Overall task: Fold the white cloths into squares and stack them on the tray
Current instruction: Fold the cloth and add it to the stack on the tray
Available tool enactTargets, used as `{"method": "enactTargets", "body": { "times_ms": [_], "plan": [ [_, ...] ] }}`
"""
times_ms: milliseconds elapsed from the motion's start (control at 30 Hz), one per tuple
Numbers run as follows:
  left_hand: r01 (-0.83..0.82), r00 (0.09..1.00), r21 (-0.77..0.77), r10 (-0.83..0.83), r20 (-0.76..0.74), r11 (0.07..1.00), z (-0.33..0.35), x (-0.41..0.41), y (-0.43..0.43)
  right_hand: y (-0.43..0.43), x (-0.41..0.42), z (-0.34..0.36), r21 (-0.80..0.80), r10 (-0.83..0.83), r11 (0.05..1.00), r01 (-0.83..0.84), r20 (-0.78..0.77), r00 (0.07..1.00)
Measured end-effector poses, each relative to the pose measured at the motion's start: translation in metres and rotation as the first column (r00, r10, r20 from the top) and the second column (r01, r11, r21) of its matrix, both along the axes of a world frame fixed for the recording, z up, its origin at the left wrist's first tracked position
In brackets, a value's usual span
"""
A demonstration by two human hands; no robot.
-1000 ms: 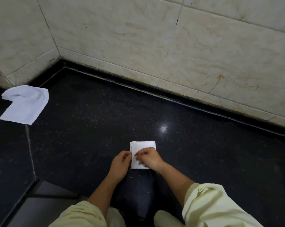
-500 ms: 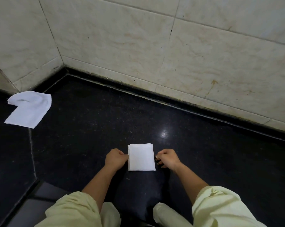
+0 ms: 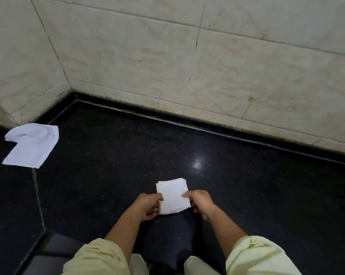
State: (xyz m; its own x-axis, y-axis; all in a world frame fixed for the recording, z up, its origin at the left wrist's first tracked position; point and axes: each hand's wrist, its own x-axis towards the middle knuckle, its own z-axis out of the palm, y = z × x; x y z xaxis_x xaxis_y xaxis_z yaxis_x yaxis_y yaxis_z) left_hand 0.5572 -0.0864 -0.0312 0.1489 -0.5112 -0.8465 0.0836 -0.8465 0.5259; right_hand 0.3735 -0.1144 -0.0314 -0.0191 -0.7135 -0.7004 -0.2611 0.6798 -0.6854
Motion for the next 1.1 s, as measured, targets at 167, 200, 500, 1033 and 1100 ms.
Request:
{"method": "enactTargets", "body": {
  "times_ms": [167,200,500,1033,1100],
  "plan": [
    [0.041,0.993,0.056,-0.035,-0.11,0.998,0.003,-0.003,0.003,0.01,-0.007,0.005,0.103,-0.136,0.988,0.115,0.238,0.962],
    [0.06,0.992,0.046,-0.055,-0.115,0.997,0.002,-0.005,0.003,0.012,-0.01,0.004,0.109,-0.167,0.984,0.142,0.279,0.946],
    [-0.025,0.862,-0.037,0.003,-0.508,0.999,0.01,-0.037,-0.004,0.022,-0.04,0.023,0.049,-0.208,0.977,0.208,0.455,0.866],
    [0.394,0.78,-0.291,-0.485,-0.396,0.872,0.059,-0.21,0.004,0.104,-0.222,0.065,-0.026,-0.474,0.841,0.54,0.444,0.76],
    [0.405,0.772,-0.324,-0.509,-0.38,0.855,0.068,-0.249,0.015,0.12,-0.261,0.073,-0.064,-0.466,0.839,0.54,0.426,0.775]
  ]
}}
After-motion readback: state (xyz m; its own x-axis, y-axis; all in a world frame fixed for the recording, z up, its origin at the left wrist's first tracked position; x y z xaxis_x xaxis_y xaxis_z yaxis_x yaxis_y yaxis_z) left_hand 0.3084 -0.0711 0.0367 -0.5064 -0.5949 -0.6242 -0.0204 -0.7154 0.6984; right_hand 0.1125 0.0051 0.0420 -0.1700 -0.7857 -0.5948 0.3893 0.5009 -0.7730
